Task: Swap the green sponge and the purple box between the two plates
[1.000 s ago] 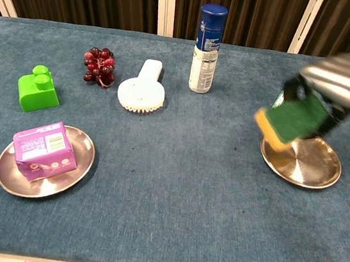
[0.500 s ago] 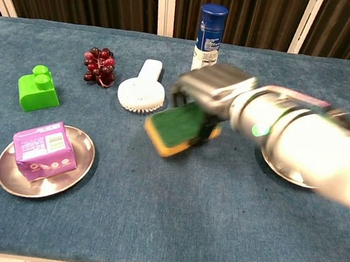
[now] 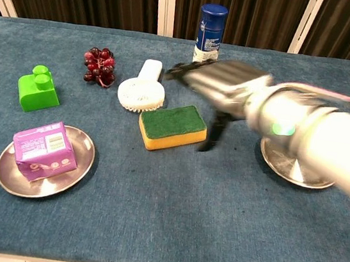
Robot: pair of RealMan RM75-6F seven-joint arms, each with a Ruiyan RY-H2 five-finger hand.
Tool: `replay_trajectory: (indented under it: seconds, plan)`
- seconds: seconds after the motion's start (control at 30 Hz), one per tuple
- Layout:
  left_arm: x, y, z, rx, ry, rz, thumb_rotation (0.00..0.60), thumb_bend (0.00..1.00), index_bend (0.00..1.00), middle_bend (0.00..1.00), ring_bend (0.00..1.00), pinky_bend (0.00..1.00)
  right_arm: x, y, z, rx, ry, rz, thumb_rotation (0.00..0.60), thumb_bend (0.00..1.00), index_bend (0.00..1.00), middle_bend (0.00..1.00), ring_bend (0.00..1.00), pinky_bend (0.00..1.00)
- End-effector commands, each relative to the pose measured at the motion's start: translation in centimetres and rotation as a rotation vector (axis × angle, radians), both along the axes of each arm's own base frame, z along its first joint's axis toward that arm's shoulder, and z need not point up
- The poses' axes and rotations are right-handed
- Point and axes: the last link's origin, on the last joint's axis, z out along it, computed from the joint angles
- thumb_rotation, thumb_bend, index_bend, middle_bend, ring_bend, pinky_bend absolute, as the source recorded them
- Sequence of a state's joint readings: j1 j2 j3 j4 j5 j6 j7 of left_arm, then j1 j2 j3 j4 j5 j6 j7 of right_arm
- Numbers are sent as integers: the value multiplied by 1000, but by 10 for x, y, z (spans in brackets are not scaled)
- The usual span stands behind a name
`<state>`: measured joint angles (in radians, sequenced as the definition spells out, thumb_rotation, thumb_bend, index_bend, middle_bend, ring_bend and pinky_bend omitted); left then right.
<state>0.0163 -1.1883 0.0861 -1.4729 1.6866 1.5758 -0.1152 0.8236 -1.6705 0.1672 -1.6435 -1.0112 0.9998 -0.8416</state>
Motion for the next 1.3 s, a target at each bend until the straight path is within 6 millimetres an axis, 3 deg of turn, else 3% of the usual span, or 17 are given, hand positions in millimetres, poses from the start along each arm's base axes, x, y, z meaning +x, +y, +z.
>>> replay_trajectory:
  seconds: [0.03, 0.2, 0.3, 0.43, 0.63, 0.97, 1.13, 1.3]
  plan:
    - [10, 6, -14, -35, -49, -67, 600, 54, 100, 37, 7, 97, -71, 51, 88, -132, 12, 54, 600, 182, 0, 0, 0, 0]
    - [38, 23, -49, -126, -80, -149, 600, 78, 100, 59, 48, 167, -164, 118, 162, -306, 28, -34, 600, 182, 0, 0, 0, 0]
    - [61, 33, -76, -171, -125, -153, 600, 78, 100, 71, 71, 198, -206, 150, 186, -372, -10, -134, 600, 182, 0, 0, 0, 0]
    - [92, 48, -108, -232, -144, -126, 600, 76, 100, 82, 94, 215, -239, 173, 200, -413, -88, -241, 600, 183, 0, 0, 0, 0]
    - [129, 67, -143, -216, -40, -144, 600, 68, 100, 90, 99, 217, -247, 172, 210, -421, -92, -263, 600, 183, 0, 0, 0, 0]
    - [128, 80, -170, -216, 81, -48, 600, 64, 101, 103, 124, 244, -246, 172, 212, -360, -99, -270, 600, 182, 0, 0, 0, 0]
    - [132, 82, -176, -193, 90, -42, 600, 99, 261, 297, 343, 474, -247, 170, 213, -367, -96, -279, 600, 183, 0, 0, 0, 0]
    - [142, 86, -178, -148, 65, -66, 600, 256, 422, 486, 535, 637, -248, 171, 214, -366, -97, -285, 600, 182, 0, 0, 0, 0]
